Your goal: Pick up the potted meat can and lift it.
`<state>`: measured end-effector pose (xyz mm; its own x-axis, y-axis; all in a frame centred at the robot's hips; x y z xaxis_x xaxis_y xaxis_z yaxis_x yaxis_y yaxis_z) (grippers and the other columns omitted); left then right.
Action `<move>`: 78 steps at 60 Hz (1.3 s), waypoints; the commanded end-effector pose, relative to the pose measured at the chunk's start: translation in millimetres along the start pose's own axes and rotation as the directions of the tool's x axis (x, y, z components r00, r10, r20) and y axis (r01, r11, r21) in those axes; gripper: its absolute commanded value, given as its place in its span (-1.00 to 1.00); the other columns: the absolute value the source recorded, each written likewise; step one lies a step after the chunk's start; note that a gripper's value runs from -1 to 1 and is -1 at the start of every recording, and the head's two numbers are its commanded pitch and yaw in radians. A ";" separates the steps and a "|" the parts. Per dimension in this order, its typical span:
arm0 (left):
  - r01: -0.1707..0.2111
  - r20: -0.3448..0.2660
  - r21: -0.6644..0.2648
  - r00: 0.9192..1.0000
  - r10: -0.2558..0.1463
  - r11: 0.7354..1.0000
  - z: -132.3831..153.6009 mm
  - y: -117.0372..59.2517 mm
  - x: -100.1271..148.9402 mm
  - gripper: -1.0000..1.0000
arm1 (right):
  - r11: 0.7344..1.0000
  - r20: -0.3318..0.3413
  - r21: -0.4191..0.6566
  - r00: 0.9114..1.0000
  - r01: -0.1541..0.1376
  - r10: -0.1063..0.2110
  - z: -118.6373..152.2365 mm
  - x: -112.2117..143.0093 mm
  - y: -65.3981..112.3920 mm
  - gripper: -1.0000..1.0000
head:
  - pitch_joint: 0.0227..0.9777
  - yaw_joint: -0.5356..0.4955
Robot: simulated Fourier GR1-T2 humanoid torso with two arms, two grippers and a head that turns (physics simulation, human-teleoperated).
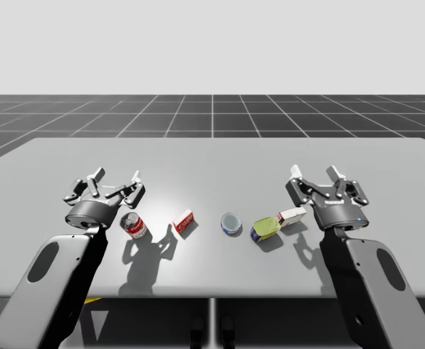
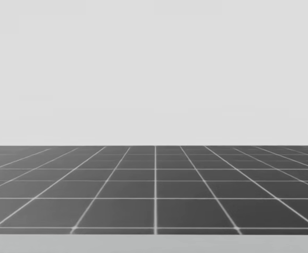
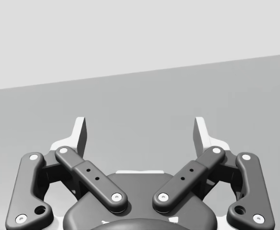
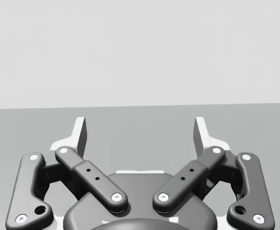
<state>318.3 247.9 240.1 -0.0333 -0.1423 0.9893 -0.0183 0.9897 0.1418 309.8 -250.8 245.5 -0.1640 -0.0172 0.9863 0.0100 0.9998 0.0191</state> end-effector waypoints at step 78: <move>0.025 0.020 -0.031 1.000 -0.024 0.999 1.7 -6.5 1.5 -1.00 | 1.000 -0.009 -0.011 1.000 -0.020 0.020 -1.1 -0.4 0.9 -1.00 | 0.80 -0.47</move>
<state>316.8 243.7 240.2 -0.0494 -0.1659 0.9849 0.0038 0.9861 0.1663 310.9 -249.5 245.0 -0.1544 0.0007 0.9880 0.0232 0.9997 0.0030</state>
